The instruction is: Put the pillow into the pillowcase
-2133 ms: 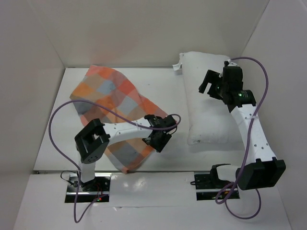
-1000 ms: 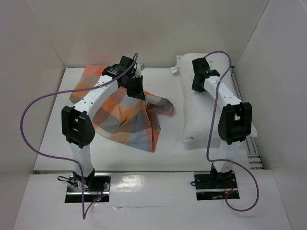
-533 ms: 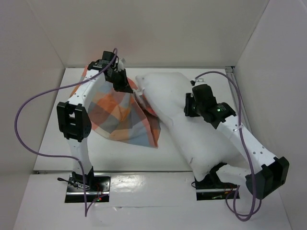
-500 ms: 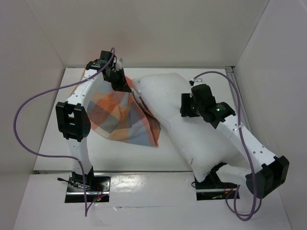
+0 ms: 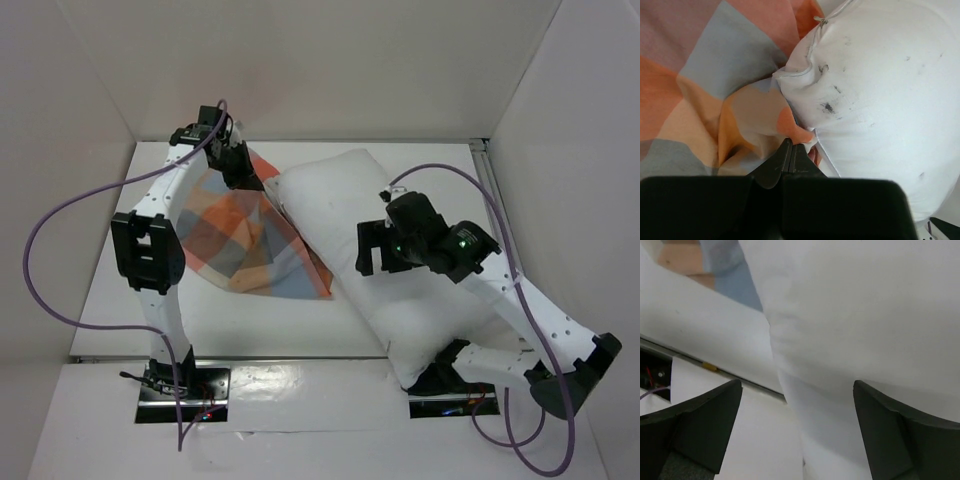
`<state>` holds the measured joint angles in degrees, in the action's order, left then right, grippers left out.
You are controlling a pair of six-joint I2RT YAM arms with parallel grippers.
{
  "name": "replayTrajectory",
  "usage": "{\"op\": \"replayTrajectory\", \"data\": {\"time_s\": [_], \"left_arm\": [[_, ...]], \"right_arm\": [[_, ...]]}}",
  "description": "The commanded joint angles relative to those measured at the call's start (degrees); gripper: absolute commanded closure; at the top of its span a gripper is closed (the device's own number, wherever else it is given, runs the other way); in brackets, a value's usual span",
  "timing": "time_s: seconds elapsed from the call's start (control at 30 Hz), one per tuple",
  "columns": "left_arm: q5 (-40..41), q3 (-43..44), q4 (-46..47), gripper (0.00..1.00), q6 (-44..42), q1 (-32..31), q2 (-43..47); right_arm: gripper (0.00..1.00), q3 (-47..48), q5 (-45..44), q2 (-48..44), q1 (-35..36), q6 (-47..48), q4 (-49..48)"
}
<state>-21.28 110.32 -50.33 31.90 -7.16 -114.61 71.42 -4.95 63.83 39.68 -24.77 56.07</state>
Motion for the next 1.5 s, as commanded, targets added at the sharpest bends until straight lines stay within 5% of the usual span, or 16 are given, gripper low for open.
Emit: {"op": "replayTrajectory", "data": {"time_s": [0.0, 0.07, 0.1, 0.13, 0.17, 0.47, 0.63, 0.73, 0.87, 0.93, 1.3, 1.37, 1.4, 1.47], "left_arm": [[0.0, -0.2, 1.1, 1.0, 0.8, 0.1, 2.6], [-0.5, -0.2, 1.1, 1.0, 0.8, 0.1, 2.6], [-0.5, -0.2, 1.1, 1.0, 0.8, 0.1, 2.6], [-0.5, -0.2, 1.1, 1.0, 0.8, 0.1, 2.6], [-0.5, -0.2, 1.1, 1.0, 0.8, 0.1, 2.6], [-0.5, -0.7, 1.1, 1.0, 0.3, 0.1, 4.3], [-1.0, -0.7, 1.1, 1.0, 0.3, 0.1, 4.3], [-1.6, -0.7, 1.1, 1.0, -0.3, 0.1, 4.8], [-0.9, -0.1, 1.1, 1.0, -0.3, 0.1, 4.8], [-0.1, 0.4, 0.4, 1.0, -0.3, 0.6, 4.8], [1.2, -2.3, -0.7, 1.0, -0.8, 0.7, 7.2], [1.7, -2.3, -1.3, 1.0, -0.8, 0.7, 7.7], [1.7, -2.3, -1.3, 1.0, -1.3, 0.7, 7.7], [2.4, -2.8, -2.0, 1.0, -1.9, 0.7, 8.3]], "right_arm": [[0.0, -4.1, 5.4, 0.6, 1.7, -5.4, 9.8], [0.06, -6.9, 5.4, 2.5, 1.7, -9.1, 11.4], [0.15, -9.4, 4.3, 3.5, 1.7, -10.5, 13.2], [0.37, -10.2, -0.9, 6.0, 0.7, -14.6, 14.3], [0.4, -10.7, -6.2, 7.4, -1.9, -16.4, 16.0], [0.31, 6.2, -30.1, 18.2, -14.5, -24.8, 19.1], [0.25, 7.2, -43.0, 21.9, -19.5, -15.2, 9.2], [0.22, 9.9, -39.7, 20.0, -16.1, -4.7, 1.8], [0.05, 9.3, -20.2, 11.3, -13.1, 2.4, -12.7], [0.03, 10.8, -17.2, 12.4, -12.4, 3.6, -17.4], [0.0, 39.7, -20.0, 55.1, -10.9, 2.6, -14.2], [0.14, 43.9, -18.0, 58.0, -10.9, 2.6, -12.8], [0.52, 44.9, -18.0, 58.9, -10.9, 1.8, -12.1], [0.98, 44.6, -17.5, 57.6, -10.9, 1.8, -12.1]]}}
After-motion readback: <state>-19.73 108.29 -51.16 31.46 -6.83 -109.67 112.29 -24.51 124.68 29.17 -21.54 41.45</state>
